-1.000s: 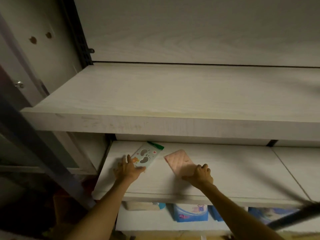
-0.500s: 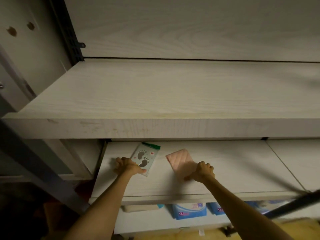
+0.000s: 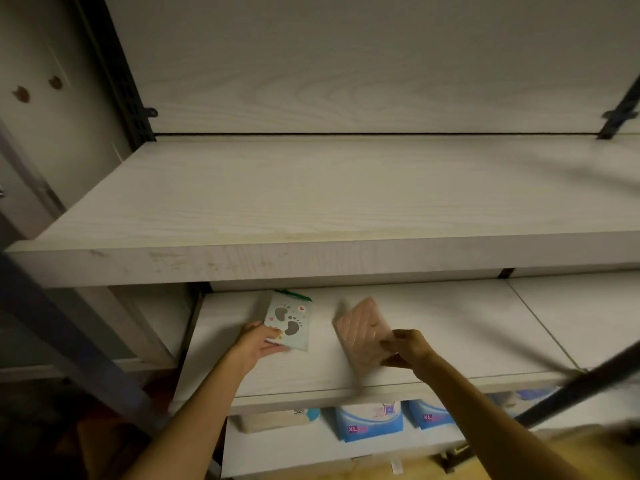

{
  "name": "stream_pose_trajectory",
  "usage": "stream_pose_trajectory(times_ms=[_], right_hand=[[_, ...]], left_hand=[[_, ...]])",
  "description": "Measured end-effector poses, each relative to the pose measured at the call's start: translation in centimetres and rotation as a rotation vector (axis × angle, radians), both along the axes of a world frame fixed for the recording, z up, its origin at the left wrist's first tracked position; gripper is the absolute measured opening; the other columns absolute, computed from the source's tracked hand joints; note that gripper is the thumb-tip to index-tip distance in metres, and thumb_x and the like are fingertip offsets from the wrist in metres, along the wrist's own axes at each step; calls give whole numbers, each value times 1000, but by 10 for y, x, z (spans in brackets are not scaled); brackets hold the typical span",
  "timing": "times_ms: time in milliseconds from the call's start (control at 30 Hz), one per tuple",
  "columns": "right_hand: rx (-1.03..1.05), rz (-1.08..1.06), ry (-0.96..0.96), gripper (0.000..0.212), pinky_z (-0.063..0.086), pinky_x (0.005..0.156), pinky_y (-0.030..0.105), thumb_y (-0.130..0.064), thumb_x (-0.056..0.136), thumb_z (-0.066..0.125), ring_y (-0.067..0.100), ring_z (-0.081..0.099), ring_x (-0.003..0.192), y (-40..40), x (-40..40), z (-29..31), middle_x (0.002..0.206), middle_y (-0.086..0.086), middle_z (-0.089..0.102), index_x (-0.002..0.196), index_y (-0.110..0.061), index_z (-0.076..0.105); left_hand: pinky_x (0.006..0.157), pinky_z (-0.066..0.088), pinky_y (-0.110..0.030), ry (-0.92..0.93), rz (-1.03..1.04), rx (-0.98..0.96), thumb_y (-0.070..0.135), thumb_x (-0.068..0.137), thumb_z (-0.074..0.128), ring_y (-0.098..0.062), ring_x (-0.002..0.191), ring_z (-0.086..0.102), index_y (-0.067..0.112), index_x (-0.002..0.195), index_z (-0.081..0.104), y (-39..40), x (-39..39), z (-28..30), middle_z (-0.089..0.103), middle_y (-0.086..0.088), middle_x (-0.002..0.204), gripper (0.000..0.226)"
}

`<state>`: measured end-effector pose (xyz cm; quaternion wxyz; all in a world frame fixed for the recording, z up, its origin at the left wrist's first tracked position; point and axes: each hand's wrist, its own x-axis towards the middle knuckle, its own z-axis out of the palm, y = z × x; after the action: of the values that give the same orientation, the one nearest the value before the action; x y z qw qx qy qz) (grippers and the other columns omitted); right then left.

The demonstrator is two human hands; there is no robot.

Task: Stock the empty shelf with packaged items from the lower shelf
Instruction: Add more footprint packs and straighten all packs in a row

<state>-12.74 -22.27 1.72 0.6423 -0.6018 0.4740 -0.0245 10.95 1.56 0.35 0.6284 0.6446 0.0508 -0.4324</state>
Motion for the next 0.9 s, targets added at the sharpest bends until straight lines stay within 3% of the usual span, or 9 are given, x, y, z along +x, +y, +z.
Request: stream_pose_trajectory(times_ms=[100,200,300,433,600,700,833,900], right_hand=[[50,-35,-83,36,60,83,45,-3,91,64,38,69,98,-3,-31,1,114,23,66,125,6,56],[107,-104,-165,37,57,91,49,-4,90,65,39,68,103,-9,-70,3,117,24,65,124,5,55],[107,-156,-232,29,58,87,48,-6,90,66,39,68,102,-15,-114,10,115,24,67,118,-1,60],[81,-191,-318,16,59,83,46,-9,94,62,38,71,97,-21,-185,21,106,21,71,110,-8,63],[60,-172,-386,28,59,86,47,-10,92,63,36,71,100,-49,-284,34,112,22,70,119,-3,63],[14,-169,-426,26,60,82,45,-8,93,61,36,71,98,-74,-342,48,112,22,69,118,-2,64],[-63,-165,-461,27,55,92,55,-7,93,61,38,68,95,-108,-415,71,112,27,68,119,-1,64],[-66,-178,-482,28,57,90,52,-7,92,61,38,69,97,-125,-447,84,111,25,69,119,-1,64]], left_hand=[[70,62,-42,79,-11,-95,-18,79,66,-40,106,68,-7,127,54,-6,-25,4,67,-25,120,50],[74,62,-46,74,-70,-146,-20,82,63,-40,115,63,-6,126,58,-16,-59,9,66,-25,124,46],[79,61,-46,37,-140,-172,-18,84,61,-40,119,61,-2,127,59,-29,-100,12,67,-23,124,45],[81,61,-42,-10,-212,-179,-13,86,64,-32,108,70,4,125,60,-55,-176,22,73,-15,117,43],[72,62,-38,-88,-206,-231,-12,85,66,-34,102,72,4,123,59,-99,-282,36,74,-16,113,42],[77,63,-40,-144,-235,-231,-11,85,67,-34,101,72,5,123,59,-129,-338,46,75,-14,110,42],[89,58,-47,-218,-342,-248,-7,87,66,-33,105,71,9,126,58,-171,-406,66,74,-14,114,43],[89,58,-49,-238,-353,-275,-6,88,65,-34,104,71,10,126,59,-193,-437,79,74,-14,114,42]])
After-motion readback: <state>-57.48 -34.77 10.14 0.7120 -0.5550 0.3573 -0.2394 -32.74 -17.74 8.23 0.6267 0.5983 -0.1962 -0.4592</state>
